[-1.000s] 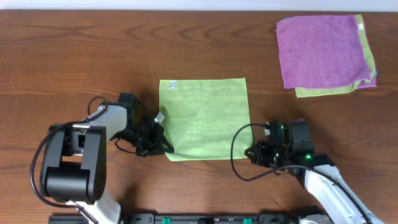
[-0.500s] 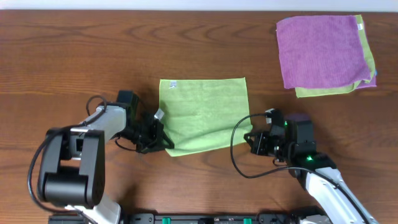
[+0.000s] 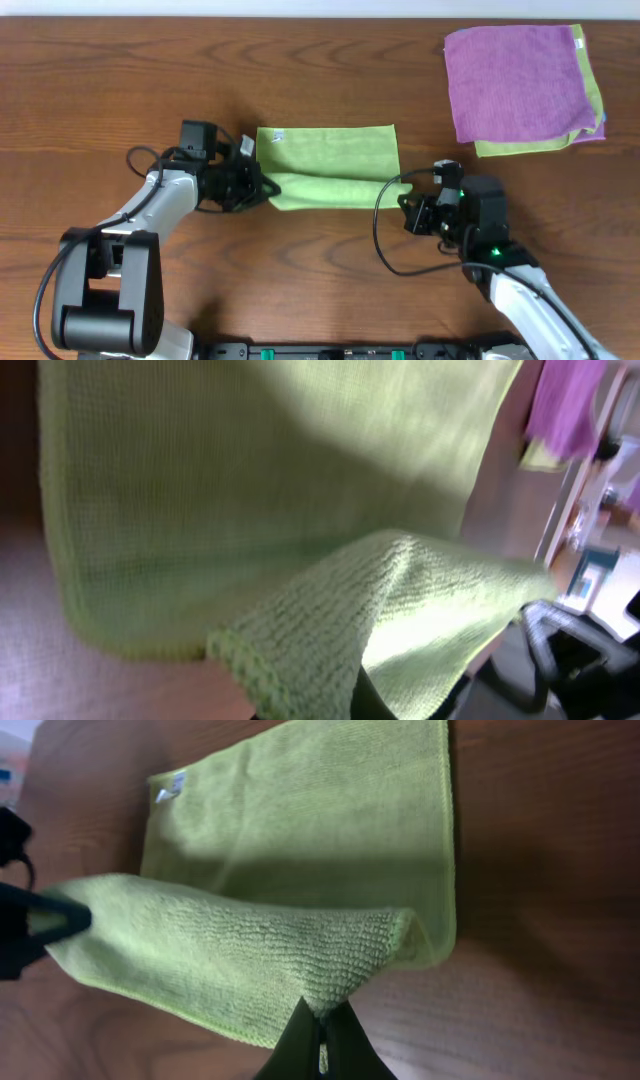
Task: Fold the cloth
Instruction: 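Lift and fold the near edge forward over the far edge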
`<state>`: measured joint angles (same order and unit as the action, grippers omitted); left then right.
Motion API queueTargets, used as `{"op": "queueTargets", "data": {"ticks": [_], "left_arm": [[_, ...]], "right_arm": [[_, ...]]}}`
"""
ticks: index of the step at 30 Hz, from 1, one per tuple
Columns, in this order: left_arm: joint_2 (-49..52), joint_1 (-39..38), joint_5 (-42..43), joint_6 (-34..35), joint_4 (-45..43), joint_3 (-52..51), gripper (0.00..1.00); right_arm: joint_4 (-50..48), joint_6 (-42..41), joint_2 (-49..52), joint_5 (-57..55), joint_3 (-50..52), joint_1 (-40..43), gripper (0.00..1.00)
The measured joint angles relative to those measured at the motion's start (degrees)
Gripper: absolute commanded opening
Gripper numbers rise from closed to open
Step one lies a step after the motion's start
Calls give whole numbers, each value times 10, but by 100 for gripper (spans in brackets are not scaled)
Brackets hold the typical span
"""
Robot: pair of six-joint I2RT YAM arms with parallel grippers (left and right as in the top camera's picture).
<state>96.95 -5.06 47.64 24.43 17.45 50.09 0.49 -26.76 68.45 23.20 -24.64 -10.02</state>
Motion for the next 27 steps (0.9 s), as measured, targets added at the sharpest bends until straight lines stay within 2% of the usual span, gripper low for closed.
{"op": "queueTargets", "data": {"ticks": [10, 19, 27], "left_arm": [[0, -2, -77, 100, -142, 1, 7], [7, -3, -143, 135, -234, 1, 6], [72, -5, -155, 155, -298, 2, 6]], "right_arm": [[-14, 38, 151, -20, -119, -4, 2], [-13, 76, 256, -23, -213, -6, 2], [-12, 93, 285, -37, -230, -6, 2]]}}
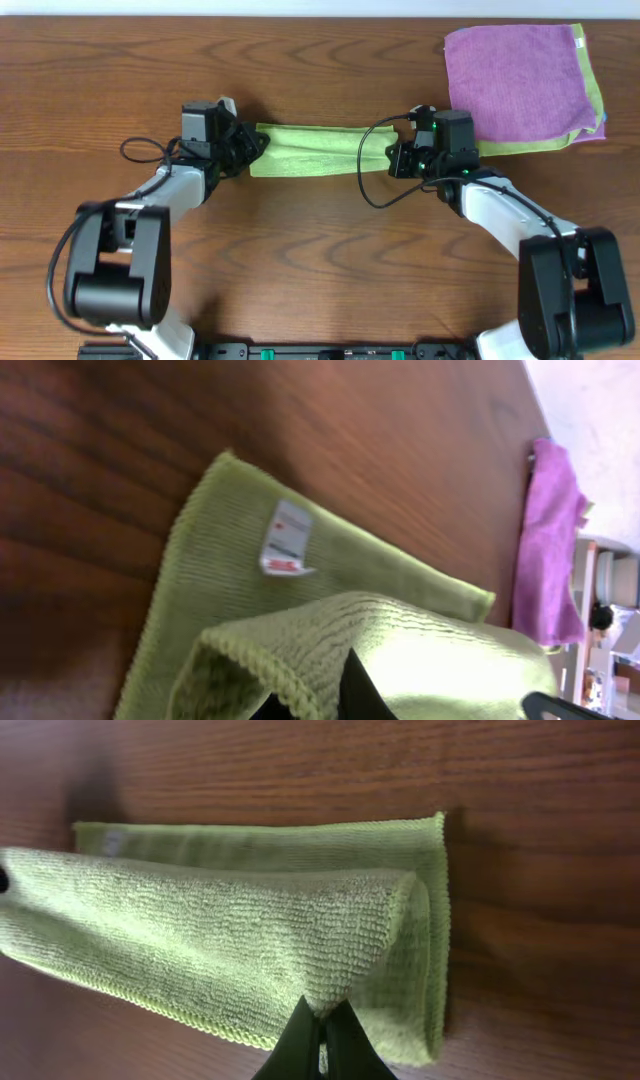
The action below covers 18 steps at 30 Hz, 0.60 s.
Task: Fold the cloth
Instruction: 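Lift and fold the near edge forward over the far edge, then lower the folded strip and open the left gripper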
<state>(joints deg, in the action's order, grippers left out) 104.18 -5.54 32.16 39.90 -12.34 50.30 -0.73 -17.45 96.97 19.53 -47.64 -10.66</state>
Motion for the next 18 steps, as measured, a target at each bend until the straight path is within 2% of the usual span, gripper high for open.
{"op": "queueTargets", "data": {"ticks": [12, 18], "left_arm": [[70, -3, 0, 6, -16, 59, 6], [95, -3, 0, 6, -16, 77, 6]], "right_arm": [[-12, 22, 9, -38, -2, -5, 1], [-41, 27, 53, -46, -5, -5, 1]]}}
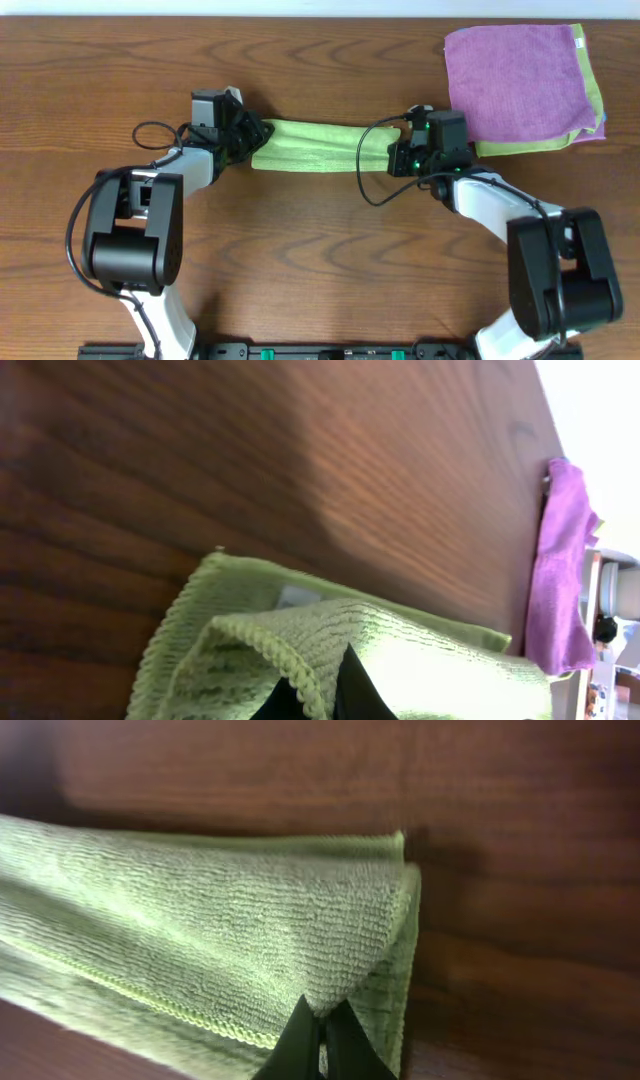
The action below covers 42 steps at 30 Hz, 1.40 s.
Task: Fold the cloth
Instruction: 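Lower the folded strip and open the left gripper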
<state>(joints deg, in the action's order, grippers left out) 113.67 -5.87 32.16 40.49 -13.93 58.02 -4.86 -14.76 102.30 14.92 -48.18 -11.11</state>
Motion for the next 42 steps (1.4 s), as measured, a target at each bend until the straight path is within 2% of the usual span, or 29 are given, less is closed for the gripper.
{"op": "queueTargets", "data": {"ticks": [5, 7, 11, 14, 29, 42], "left_arm": [[15, 0, 0, 0, 0, 0, 7], [16, 0, -1, 0, 0, 0, 10], [16, 1, -15, -4, 0, 0, 27], [16, 5, -17, -4, -2, 0, 34], [16, 37, 45, -5, 0, 2, 28], [10, 60, 99, -4, 4, 2, 29]], "right_arm": [[-9, 4, 18, -2, 0, 0, 2], [-10, 4, 22, -5, 0, 0, 5], [-10, 9, 23, -22, 0, 0, 13], [-10, 12, 23, -35, 0, 2, 17], [10, 14, 23, -46, 0, 2, 20], [10, 14, 23, -47, 0, 2, 21]]}}
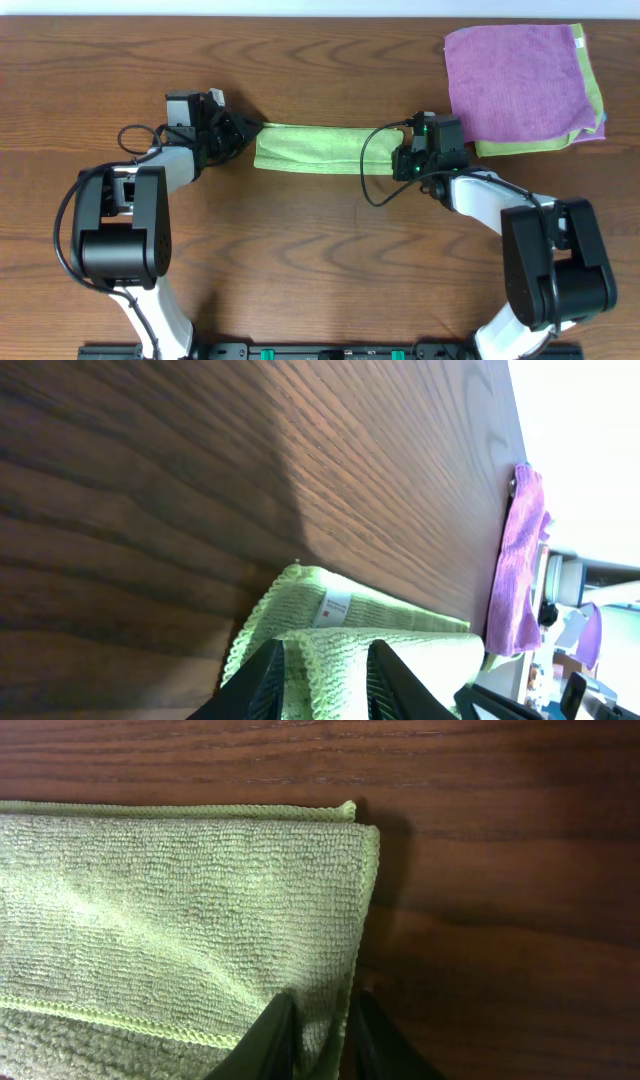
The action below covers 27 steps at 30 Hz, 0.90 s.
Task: Fold the cloth
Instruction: 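Lower the folded strip and open the left gripper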
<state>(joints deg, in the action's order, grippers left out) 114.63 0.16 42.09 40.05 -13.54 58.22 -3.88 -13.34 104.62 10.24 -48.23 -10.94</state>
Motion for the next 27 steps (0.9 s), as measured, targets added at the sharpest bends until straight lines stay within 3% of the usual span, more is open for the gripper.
{"op": "queueTargets", "data": {"ticks": [15, 27], "left_arm": [[0, -3, -5, 0, 47, 0, 52], [-1, -33, -21, 4, 24, 0, 57]], "right_arm": [[0, 0, 0, 0, 0, 0, 22], [6, 0, 0, 0, 0, 0, 22]]}}
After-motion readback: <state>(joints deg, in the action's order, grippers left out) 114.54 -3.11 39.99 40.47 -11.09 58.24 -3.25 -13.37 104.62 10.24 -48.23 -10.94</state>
